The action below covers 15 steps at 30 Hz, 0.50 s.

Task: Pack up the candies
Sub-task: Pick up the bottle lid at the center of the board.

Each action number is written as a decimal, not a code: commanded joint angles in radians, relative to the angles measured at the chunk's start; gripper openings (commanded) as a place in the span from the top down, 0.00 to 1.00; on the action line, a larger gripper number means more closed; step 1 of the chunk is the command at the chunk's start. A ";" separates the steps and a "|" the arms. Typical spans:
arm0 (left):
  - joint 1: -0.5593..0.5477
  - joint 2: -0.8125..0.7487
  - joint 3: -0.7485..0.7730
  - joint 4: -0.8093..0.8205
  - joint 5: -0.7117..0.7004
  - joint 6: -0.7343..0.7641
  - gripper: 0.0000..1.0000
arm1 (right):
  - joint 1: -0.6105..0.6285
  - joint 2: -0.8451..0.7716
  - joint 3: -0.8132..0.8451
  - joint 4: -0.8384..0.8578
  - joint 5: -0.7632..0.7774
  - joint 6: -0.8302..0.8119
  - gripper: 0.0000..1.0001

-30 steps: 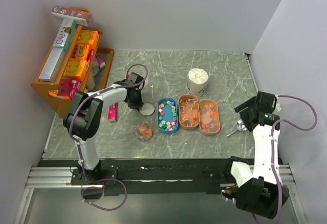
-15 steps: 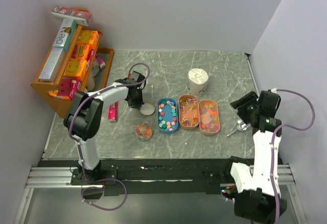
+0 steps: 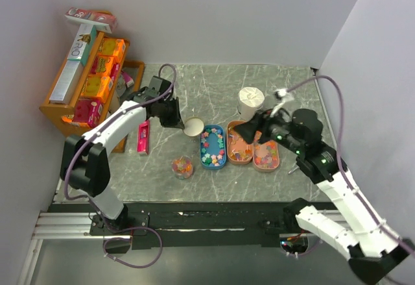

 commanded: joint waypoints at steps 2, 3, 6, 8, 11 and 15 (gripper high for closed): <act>-0.004 -0.102 -0.058 -0.052 0.214 0.000 0.99 | 0.315 0.135 0.177 0.085 0.131 -0.302 0.23; -0.004 -0.125 -0.067 -0.064 0.222 -0.002 0.99 | 0.358 0.165 0.204 0.065 0.165 -0.339 0.23; -0.004 -0.165 -0.090 -0.090 0.254 0.009 0.99 | 0.524 0.287 0.295 0.005 0.337 -0.463 0.23; -0.004 -0.186 -0.099 -0.107 0.248 0.010 0.99 | 0.585 0.376 0.346 -0.023 0.444 -0.535 0.23; -0.004 -0.203 -0.098 -0.156 0.242 0.033 0.99 | 0.713 0.456 0.361 -0.026 0.541 -0.664 0.24; -0.004 -0.239 -0.108 -0.189 0.219 0.035 0.99 | 0.845 0.541 0.346 0.031 0.675 -0.795 0.25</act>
